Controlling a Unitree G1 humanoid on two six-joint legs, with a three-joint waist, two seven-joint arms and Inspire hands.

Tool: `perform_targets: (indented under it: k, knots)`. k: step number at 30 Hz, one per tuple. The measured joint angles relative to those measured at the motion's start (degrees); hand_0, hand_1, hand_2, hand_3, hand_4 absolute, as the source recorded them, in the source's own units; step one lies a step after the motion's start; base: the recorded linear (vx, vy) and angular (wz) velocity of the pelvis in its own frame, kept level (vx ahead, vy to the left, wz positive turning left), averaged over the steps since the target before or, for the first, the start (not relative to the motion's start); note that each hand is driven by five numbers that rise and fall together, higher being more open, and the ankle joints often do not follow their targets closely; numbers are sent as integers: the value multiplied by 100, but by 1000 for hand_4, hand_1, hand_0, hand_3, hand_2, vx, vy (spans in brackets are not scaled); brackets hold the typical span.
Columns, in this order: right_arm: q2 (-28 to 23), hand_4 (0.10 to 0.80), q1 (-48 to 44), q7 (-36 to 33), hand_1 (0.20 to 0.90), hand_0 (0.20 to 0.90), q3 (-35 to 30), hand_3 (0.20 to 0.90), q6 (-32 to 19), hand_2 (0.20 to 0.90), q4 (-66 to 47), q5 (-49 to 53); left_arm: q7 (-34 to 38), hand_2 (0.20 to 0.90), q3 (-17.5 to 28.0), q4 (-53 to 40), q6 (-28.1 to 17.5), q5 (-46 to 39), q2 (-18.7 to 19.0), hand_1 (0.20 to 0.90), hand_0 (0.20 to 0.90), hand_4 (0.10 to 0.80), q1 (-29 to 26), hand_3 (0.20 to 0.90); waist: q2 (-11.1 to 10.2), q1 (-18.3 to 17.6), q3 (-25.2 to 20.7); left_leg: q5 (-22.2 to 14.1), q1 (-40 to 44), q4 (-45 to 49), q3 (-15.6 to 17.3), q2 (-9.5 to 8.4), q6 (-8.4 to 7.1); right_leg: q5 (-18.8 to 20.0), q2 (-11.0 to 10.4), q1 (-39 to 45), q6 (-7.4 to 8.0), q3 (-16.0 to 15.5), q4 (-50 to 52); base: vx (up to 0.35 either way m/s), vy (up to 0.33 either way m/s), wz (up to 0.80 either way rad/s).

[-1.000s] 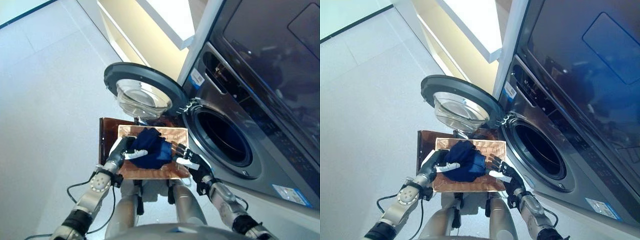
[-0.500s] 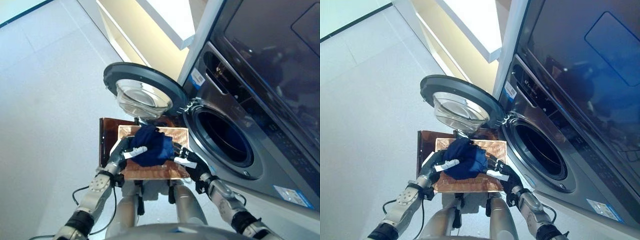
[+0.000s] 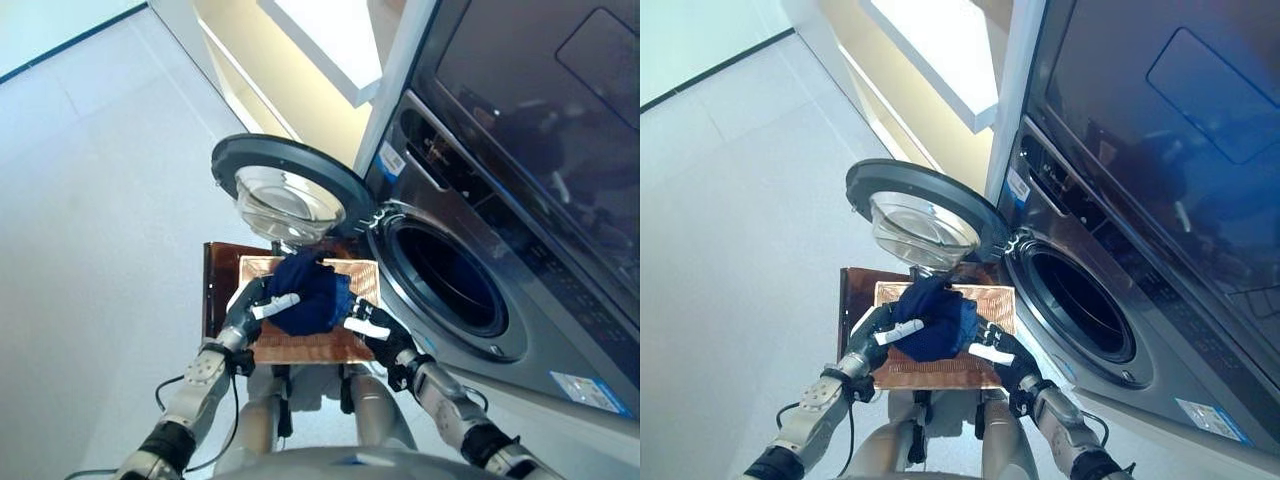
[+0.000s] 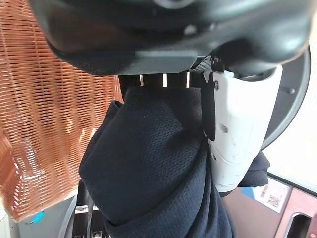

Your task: Pick up the clothes and place them into the washing machine

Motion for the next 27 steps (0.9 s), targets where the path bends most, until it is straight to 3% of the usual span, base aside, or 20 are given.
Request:
perform_targets:
  k: [27]
  knots:
    - [206,800,148,-3,900,900,421,900,12,900,-459,119,141,200,11,49,-28,0,-97,200,200,300,292,200,-139,1,-455,35,480,-324,-3,50,-6,8,78,513,40,-28,-393,20,0,0]
